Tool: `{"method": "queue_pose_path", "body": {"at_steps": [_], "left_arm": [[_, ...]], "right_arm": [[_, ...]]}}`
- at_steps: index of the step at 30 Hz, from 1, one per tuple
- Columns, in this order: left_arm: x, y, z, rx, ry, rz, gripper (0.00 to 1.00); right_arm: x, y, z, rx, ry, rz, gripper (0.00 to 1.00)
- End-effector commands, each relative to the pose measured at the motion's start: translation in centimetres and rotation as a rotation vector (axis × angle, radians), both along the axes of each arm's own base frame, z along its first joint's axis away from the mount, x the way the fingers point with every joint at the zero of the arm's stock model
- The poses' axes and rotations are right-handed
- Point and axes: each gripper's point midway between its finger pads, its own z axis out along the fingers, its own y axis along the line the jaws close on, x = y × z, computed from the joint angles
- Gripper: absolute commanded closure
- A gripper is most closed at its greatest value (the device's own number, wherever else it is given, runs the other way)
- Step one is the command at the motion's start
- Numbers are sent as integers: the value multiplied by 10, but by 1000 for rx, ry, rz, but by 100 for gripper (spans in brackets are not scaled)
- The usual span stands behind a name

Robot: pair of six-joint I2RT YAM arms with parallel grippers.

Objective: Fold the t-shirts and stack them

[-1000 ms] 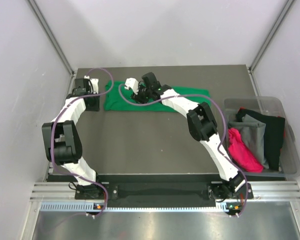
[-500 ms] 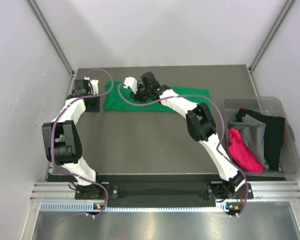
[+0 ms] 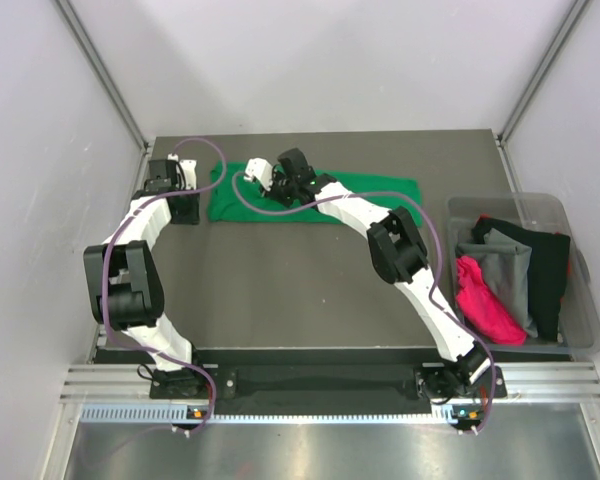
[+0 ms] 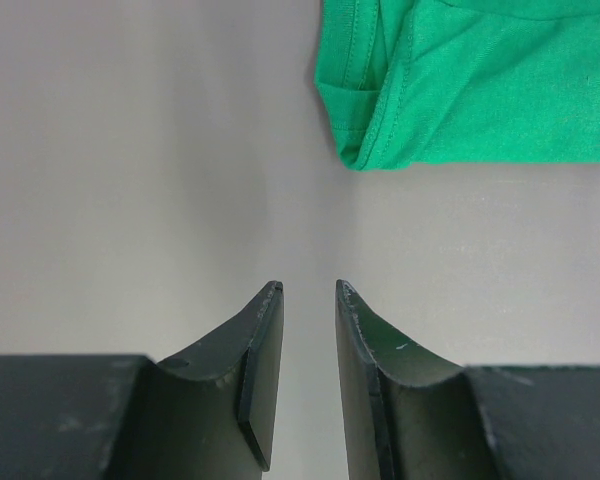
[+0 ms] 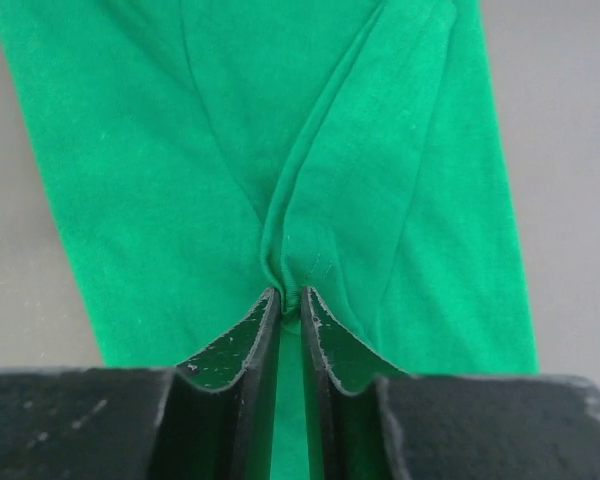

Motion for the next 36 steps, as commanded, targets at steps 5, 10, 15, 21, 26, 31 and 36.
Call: {"method": "queue_pose_path", "body": {"at_steps": [5, 10, 15, 21, 26, 31, 36], "left_arm": [[8, -1, 16, -18, -77, 1, 67], [8, -3, 16, -26, -74, -4, 67], [6, -3, 16, -22, -70, -20, 67], [-1, -10, 15, -29, -42, -88, 64], [-8, -18, 27, -20, -55, -186, 61], [-17, -43, 34, -73, -33, -385, 59], [0, -50, 17, -133, 64, -402, 52]], "right_arm": [[12, 20, 51, 68, -141, -11, 87], [37, 11, 69, 82, -245, -92, 92], [93, -26, 101, 116, -444, -336, 91], [114, -62, 150, 166, -714, -602, 31], [81, -76, 184, 152, -675, -629, 30], [28, -84, 186, 124, -465, -513, 32], [-62, -98, 159, 30, -175, -285, 35]]}}
